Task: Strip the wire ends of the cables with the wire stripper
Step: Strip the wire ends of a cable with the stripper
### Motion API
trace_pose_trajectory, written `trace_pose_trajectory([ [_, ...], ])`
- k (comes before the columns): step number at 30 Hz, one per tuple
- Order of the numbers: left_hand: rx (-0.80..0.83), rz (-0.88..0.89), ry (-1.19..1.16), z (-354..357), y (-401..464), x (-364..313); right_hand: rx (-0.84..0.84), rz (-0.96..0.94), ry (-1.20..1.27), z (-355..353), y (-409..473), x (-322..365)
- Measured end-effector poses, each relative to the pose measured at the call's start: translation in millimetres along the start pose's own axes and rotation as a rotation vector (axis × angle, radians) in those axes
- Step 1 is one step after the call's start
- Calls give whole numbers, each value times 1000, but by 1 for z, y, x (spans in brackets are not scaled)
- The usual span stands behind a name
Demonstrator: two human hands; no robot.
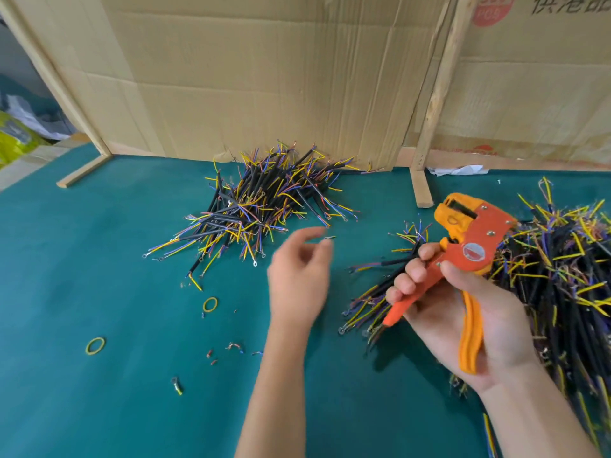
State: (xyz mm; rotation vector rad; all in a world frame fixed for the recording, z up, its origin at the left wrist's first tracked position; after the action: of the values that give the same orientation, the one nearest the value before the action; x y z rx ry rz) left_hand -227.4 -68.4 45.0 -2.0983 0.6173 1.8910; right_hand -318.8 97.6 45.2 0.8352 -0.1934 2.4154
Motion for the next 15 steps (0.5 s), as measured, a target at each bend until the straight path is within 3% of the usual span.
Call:
trace_pose_trajectory([
  [1, -141, -66, 23, -17, 6, 9, -15, 3, -22, 0, 1, -2],
  [3, -268, -173, -25, -35, 13, 20, -18, 24, -51, 2, 0, -7],
  [9, -342, -143, -327, -44, 12, 13, -21, 56, -120, 6, -4, -13],
  [12, -252, -148, -609, -51, 16, 11, -47, 49, -130, 5, -2, -13],
  [15, -124, -176, -704, -45, 17, 9, -46, 52, -128, 4, -2, -13],
])
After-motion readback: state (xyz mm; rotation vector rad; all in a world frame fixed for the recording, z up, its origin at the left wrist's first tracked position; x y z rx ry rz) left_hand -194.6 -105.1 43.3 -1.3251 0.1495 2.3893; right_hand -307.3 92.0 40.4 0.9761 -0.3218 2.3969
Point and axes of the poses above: each hand's wrist, its own y-axis towards the middle knuckle, its own z-axis out of the palm, x = y × z, the point moved 5 cm from there along y, towards the middle knuckle, and after that the axes turned 5 degrees about -x, right-handed, at the moved point
